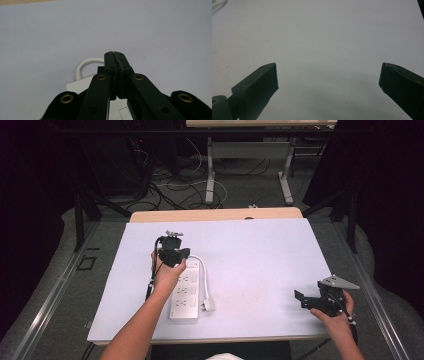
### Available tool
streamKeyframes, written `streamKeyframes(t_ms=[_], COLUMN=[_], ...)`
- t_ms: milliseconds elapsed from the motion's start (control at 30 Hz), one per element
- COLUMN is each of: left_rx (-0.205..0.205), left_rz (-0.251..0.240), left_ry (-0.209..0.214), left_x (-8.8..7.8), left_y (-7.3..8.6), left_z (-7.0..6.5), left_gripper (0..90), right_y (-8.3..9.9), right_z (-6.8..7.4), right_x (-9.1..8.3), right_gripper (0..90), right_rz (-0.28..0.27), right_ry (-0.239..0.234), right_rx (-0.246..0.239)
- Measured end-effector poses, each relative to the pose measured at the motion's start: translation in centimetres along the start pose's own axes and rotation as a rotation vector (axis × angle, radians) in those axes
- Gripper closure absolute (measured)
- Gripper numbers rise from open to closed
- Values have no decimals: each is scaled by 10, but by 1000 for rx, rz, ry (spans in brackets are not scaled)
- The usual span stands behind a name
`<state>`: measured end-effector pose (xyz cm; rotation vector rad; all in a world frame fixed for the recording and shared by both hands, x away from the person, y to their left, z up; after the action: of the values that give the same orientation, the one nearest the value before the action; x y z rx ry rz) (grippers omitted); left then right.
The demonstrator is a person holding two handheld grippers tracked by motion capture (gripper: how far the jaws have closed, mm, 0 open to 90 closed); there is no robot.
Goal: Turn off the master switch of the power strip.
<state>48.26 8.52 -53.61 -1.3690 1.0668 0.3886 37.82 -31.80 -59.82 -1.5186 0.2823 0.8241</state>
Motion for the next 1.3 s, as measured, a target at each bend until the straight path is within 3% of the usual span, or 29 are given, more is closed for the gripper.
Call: streamKeyframes(t_ms=[533, 600, 767, 800, 833, 1067, 1167, 1233, 1300], left_rx=[-29, -29, -31, -36, -38, -32, -30, -28, -22], left_rz=[49, 53, 59, 64, 67, 91, 99, 108, 121], left_ry=[-3, -2, -5, -6, -7, -18, -20, -19, -18], left_x=[17, 19, 23, 24, 25, 33, 36, 38, 40], left_y=[4, 4, 5, 6, 6, 9, 10, 11, 13], left_z=[-2, -2, -2, -3, -3, -4, -4, -5, -5], left_gripper=[900, 900, 900, 900, 900, 900, 900, 900, 900], right_y=[1, 0, 1, 0, 0, 1, 0, 3, 2], right_z=[-1, 0, -1, 0, -2, -1, -2, -2, -2], right_x=[-1, 0, -1, 0, 0, -1, 0, -3, -2], right_gripper=[18, 18, 18, 18, 18, 18, 18, 18, 19], right_rz=[16, -1, 15, -1, 3, 16, -2, 33, 24], right_ry=[-1, 4, 1, 5, 3, -2, 4, -3, -2], right_rx=[-17, 2, -16, 1, -15, -11, -15, -23, -19])
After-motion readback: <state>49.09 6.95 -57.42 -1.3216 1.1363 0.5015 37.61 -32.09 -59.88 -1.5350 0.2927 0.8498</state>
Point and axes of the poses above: each handheld gripper's, and its own axes: x roughly forward along the jaws, y roughly out of its underside, z roughly to its left, the point moved 9 cm from there along x, roughly forward along the jaws, and after that the axes turned 8 degrees about z, right-handed, at the moved point
